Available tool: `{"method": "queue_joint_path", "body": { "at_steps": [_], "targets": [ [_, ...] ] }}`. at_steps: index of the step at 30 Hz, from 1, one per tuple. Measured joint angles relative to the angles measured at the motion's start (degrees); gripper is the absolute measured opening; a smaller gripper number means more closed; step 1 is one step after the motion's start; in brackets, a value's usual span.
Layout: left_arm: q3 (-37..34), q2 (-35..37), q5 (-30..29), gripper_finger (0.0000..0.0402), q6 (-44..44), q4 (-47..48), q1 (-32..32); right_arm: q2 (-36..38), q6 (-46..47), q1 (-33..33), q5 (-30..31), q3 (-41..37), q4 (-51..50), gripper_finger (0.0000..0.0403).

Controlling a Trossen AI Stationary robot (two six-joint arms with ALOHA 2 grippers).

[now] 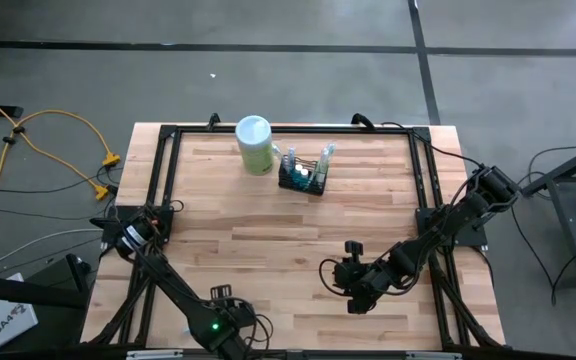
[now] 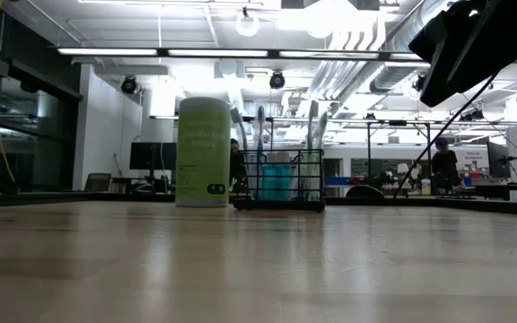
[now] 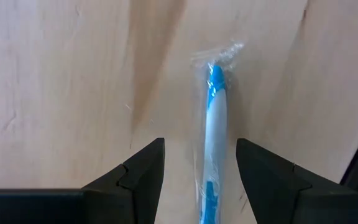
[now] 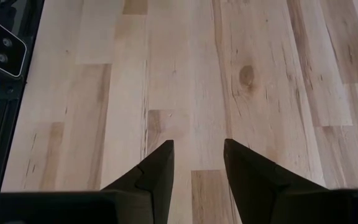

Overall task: Pick & Place toothbrushing station
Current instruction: Put the blue toothbrush into the mesh organizer

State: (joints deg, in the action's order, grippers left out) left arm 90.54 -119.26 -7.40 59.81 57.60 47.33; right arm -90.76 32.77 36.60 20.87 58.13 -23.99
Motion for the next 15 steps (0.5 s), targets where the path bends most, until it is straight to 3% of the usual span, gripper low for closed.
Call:
{"method": "queue_joint_path", "body": {
  "at_steps": [15],
  "targets": [
    [0.2, -3.1, 5.3, 0.0189, -2.2, -2.6, -0.7, 0.0, 0.0, 0.0, -0.1, 0.0, 0.2, 0.0133]
  ]
}}
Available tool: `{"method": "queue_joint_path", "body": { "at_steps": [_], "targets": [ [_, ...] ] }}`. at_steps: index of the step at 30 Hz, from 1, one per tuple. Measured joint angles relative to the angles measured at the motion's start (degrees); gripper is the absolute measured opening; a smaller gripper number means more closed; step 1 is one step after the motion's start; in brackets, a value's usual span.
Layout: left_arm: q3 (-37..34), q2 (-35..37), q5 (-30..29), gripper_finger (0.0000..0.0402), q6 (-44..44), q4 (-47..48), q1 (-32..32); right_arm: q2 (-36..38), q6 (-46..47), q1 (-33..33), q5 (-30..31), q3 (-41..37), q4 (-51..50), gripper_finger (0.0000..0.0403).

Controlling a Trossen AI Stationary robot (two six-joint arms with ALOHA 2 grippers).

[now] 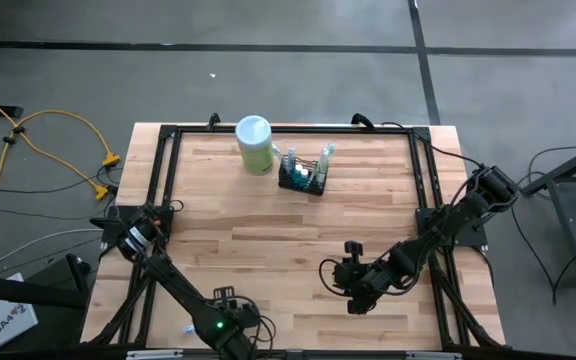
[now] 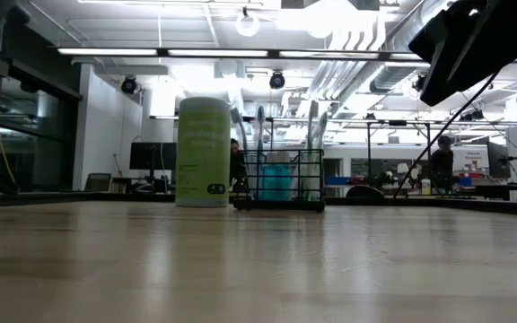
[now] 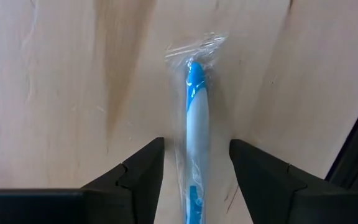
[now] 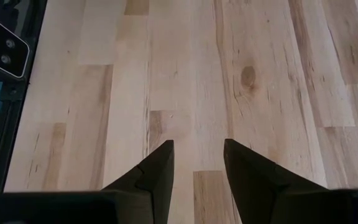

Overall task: Pick & Place toothbrushing station
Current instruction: Put the blue toothbrush into the mesh organizer

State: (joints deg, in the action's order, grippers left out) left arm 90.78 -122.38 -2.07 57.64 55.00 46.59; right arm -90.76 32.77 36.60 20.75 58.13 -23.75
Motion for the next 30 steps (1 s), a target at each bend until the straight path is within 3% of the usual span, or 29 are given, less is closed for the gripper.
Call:
{"method": "queue_joint_path", "body": {
  "at_steps": [9, 17, 30],
  "targets": [
    [0.0, -0.2, 1.3, 0.0119, -1.5, -0.8, -0.6, 0.0, 0.0, 0.0, 0.0, 0.0, 0.0, 0.0133],
    [-0.1, -0.2, 1.6, 0.0017, -1.8, -1.4, -0.6, 0.0, 0.0, 0.0, 0.1, 0.0, 0.0, 0.0133],
    [-0.2, -0.2, 2.6, 0.0014, -0.7, -1.1, -0.6, 0.0, 0.0, 0.0, 0.1, 0.0, 0.0, 0.0133]
  ]
}}
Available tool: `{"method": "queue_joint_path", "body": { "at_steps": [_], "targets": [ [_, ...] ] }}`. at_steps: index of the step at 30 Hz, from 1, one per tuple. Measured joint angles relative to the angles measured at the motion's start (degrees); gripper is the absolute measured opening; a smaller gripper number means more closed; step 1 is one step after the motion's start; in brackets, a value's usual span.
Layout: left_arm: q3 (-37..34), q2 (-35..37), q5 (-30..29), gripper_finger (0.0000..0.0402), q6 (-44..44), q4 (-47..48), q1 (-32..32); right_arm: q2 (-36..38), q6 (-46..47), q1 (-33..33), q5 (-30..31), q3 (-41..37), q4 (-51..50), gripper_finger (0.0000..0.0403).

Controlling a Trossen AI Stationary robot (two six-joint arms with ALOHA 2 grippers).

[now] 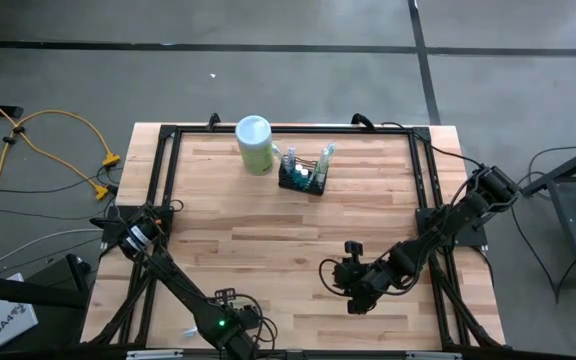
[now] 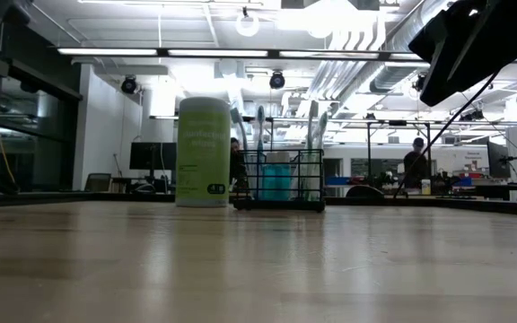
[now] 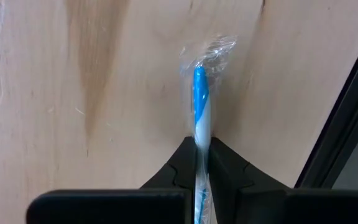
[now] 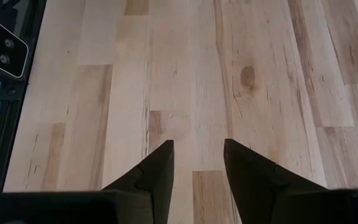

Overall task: Pick & Place toothbrushing station
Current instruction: Put the blue toothbrush into the mesh organizer

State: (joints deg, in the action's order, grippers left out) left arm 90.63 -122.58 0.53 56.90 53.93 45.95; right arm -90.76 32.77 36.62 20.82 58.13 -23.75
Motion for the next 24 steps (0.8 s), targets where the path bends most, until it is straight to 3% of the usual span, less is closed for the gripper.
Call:
{"method": "queue_joint_path", "body": {
  "at_steps": [11, 16, 21, 24],
  "targets": [
    [-0.1, 0.0, -1.1, 0.0012, 0.1, -0.5, -0.1, 0.0, 0.0, 0.0, 0.0, 0.0, 0.0, 0.0133],
    [-0.2, 2.1, -7.9, 0.0012, -0.6, -0.7, 0.2, 0.0, 0.0, 0.0, 0.0, 0.0, 0.0, 0.0133],
    [-0.4, 6.8, -21.3, 0.0011, -1.7, -0.5, -0.5, 0.0, 0.0, 0.0, 0.0, 0.0, 0.3, 0.0133],
    [-0.2, 10.2, -18.3, 0.0011, -1.1, 0.6, -2.1, 0.0, 0.0, 0.0, 0.2, 0.0, 0.4, 0.0133]
  ]
}}
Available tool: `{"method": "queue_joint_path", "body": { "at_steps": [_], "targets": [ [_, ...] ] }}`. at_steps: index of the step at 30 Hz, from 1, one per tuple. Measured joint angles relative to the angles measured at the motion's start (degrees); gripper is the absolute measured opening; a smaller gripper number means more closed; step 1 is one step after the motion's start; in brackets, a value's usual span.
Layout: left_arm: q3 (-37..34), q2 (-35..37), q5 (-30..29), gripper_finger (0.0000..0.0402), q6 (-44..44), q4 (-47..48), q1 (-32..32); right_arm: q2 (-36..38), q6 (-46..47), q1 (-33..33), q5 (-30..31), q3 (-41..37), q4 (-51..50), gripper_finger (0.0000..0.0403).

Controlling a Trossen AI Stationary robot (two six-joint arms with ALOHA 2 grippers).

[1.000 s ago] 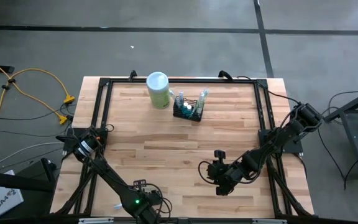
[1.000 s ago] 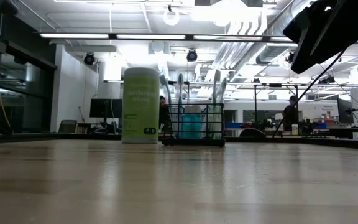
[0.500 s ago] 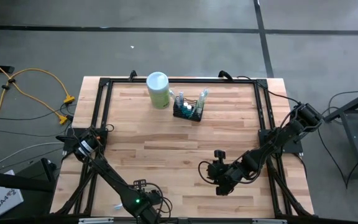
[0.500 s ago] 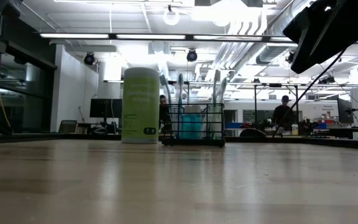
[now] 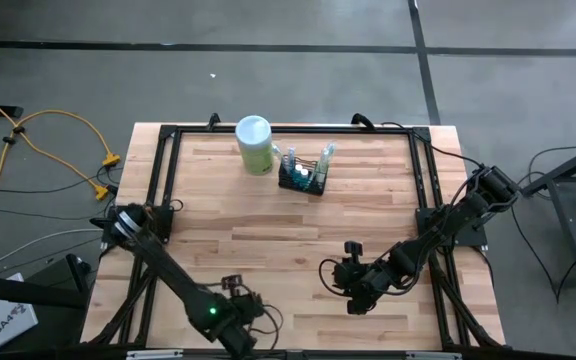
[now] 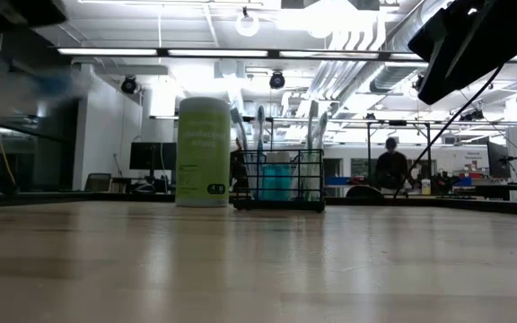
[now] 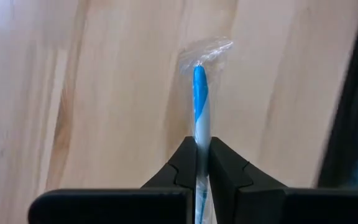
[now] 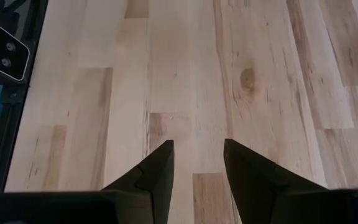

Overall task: Pick & Place toothbrushing station
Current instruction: Put the blue toothbrush into the mesh organizer

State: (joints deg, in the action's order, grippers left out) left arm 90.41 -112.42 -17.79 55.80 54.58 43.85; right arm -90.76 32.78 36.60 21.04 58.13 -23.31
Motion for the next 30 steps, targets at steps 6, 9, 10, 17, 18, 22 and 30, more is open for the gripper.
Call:
{"method": "queue_joint_path", "body": {
  "at_steps": [6, 9, 10, 17, 18, 22, 30],
  "targets": [
    [0.0, 6.7, 6.2, 0.0010, -3.3, 3.4, -4.8, 0.0, 0.0, 0.0, 0.0, 0.0, 0.0, 0.0133],
    [0.0, 9.2, 7.0, 0.0010, -5.3, 3.9, -6.3, 0.0, 0.0, 0.0, 0.0, 0.0, 0.0, 0.0133],
    [0.0, 10.1, 7.0, 0.0010, -5.9, 4.3, -6.6, 0.0, 0.0, 0.0, 0.0, 0.0, 0.0, 0.0133],
    [0.1, 14.7, 2.9, 0.0010, -10.8, 4.1, -7.5, 0.0, 0.0, 0.0, 0.0, 0.0, 0.0, 0.0133],
    [0.1, 15.3, 2.0, 0.0010, -11.2, 4.1, -7.5, 0.0, 0.0, 0.0, 0.0, 0.0, 0.0, 0.0133],
    [0.1, 17.3, -2.4, 0.0010, -13.0, 3.1, -7.1, 0.0, 0.0, 0.0, 0.0, 0.0, 0.1, 0.0133],
    [0.1, 19.8, -16.0, 0.0010, -27.7, -9.5, -3.9, 0.0, 0.0, 0.0, 0.0, 0.0, 0.8, 0.0133]
  ]
}}
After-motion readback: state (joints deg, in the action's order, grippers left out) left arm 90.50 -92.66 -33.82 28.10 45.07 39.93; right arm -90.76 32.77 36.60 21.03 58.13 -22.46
